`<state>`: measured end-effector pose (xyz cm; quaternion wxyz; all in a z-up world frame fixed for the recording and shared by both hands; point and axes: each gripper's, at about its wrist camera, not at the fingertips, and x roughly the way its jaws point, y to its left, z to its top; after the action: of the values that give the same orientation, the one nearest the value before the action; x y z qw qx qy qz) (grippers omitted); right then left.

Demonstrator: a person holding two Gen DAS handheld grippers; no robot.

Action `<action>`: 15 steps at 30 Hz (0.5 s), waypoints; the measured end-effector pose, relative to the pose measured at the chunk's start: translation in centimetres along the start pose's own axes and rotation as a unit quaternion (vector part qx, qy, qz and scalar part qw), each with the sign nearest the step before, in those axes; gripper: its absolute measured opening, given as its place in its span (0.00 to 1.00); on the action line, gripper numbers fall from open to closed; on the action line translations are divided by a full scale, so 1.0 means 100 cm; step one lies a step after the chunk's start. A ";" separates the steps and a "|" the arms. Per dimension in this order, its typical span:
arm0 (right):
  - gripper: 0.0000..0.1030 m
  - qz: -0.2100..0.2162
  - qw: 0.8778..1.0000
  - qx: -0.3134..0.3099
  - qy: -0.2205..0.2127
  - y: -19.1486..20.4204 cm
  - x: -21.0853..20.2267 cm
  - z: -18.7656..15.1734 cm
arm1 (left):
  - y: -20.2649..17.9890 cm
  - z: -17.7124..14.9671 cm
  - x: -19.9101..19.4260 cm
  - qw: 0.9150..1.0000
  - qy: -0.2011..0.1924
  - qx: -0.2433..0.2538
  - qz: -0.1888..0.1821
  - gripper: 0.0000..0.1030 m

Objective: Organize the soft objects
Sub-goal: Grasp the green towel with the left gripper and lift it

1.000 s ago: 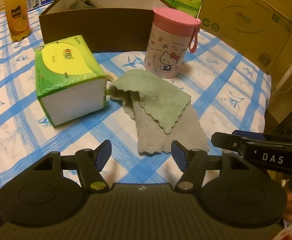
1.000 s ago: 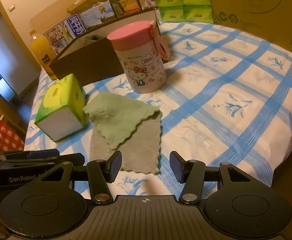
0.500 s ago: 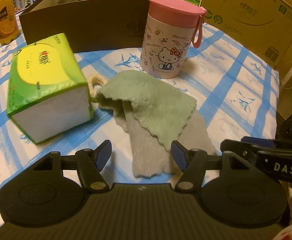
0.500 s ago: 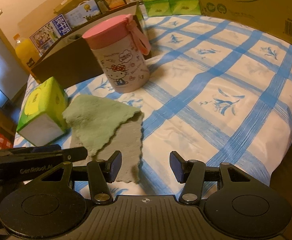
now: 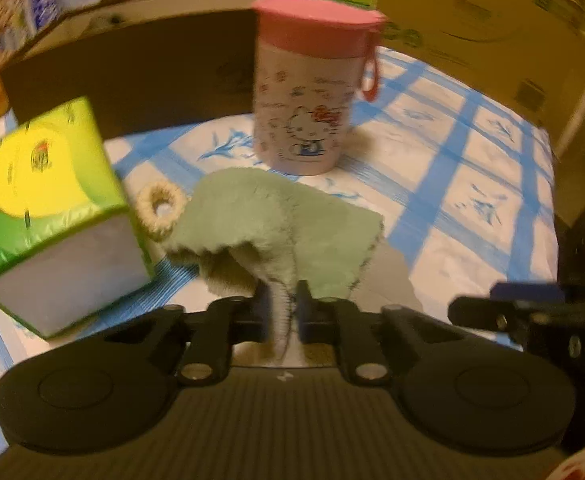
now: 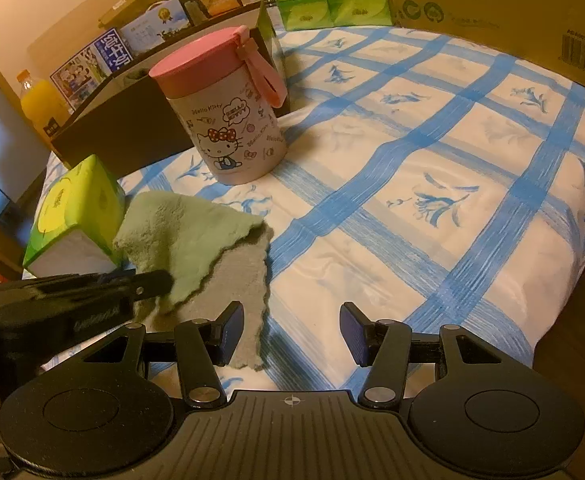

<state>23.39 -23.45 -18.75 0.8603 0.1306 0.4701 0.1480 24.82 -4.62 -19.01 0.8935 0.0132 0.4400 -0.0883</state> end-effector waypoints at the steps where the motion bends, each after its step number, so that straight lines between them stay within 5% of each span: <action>1: 0.52 0.000 1.000 0.000 -0.001 0.000 -0.002 0.000 | -0.003 -0.002 -0.006 1.000 -0.006 0.014 -0.002 0.09; 10: 0.52 0.004 1.000 -0.011 -0.015 0.012 -0.023 -0.006 | 0.002 -0.037 -0.072 0.997 -0.039 0.060 0.016 0.09; 15: 0.52 0.015 0.999 -0.022 -0.017 0.025 -0.033 -0.013 | 0.025 -0.061 -0.113 0.993 -0.056 0.062 0.077 0.09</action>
<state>20.26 -22.25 -16.02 0.8687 0.1212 0.4496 0.1689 13.66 0.14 -13.96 0.9185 0.0978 0.3802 -0.0472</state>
